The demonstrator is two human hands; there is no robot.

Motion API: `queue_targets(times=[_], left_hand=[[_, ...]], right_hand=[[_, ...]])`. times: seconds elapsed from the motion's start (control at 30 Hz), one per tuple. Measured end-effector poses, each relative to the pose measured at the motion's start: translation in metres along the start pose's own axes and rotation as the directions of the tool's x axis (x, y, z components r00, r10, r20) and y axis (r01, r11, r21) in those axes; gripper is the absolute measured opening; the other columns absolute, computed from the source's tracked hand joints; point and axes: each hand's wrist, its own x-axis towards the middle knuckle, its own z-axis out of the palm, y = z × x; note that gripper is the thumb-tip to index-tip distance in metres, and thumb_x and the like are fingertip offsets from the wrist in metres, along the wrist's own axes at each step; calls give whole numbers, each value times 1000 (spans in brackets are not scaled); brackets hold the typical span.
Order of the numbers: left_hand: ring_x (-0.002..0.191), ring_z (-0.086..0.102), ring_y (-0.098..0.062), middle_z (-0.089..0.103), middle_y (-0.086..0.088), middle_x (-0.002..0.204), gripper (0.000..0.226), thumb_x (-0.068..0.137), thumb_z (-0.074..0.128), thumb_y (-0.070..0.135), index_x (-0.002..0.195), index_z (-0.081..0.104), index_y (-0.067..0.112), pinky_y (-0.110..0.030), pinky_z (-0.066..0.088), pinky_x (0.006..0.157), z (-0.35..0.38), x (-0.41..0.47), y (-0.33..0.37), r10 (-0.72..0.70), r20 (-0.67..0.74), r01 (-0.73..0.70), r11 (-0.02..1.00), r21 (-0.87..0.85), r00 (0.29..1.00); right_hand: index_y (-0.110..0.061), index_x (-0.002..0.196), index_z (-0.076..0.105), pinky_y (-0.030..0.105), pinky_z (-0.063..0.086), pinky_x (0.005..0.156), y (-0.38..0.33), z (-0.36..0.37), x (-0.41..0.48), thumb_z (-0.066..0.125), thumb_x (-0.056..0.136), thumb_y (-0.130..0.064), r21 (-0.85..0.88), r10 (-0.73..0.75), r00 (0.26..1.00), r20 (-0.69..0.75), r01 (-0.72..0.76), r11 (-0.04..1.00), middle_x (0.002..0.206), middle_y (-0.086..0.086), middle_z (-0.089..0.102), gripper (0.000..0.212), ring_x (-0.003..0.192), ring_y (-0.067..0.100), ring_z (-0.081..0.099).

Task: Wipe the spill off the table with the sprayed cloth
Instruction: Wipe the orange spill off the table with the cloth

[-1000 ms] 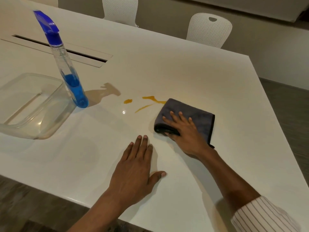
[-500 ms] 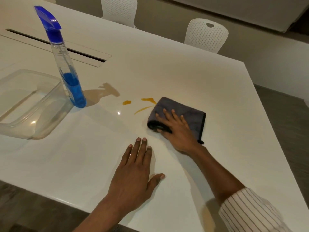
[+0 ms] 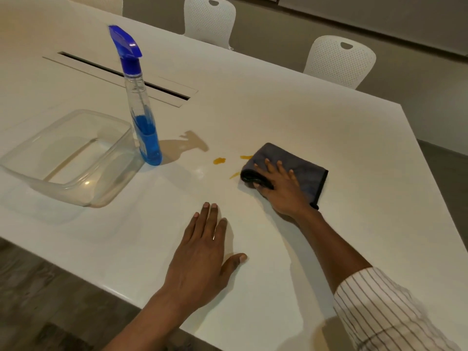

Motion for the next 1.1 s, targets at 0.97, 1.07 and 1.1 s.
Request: queue_targets(times=[0.97,1.07,1.1], left_hand=[[165,2,-28,6,-13,177,87,105,28,71,167,24,10,-42,7,132,-22,-3,-43,116,91,-119,993,22,989],[165,0,-29,4,-14,177,89,104,29,72,166,24,8,-43,5,133,-26,-2,-50,107,101,-111,993,32,989],[165,0,-29,3,-14,177,90,104,27,73,167,23,8,-43,4,133,-27,-1,-54,101,99,-105,994,29,990]], right_hand=[[-50,159,17,53,1,129,-10,8,-3,42,109,-44,20,68,997,-38,-68,998,174,-10,9,56,162,22,1],[-43,162,21,55,2,130,-19,6,25,39,108,-48,-17,125,991,-37,-126,992,175,-4,10,57,162,26,2],[-42,162,21,55,1,130,-25,8,29,38,108,-50,-29,120,992,-38,-121,992,175,-4,10,57,162,26,2]])
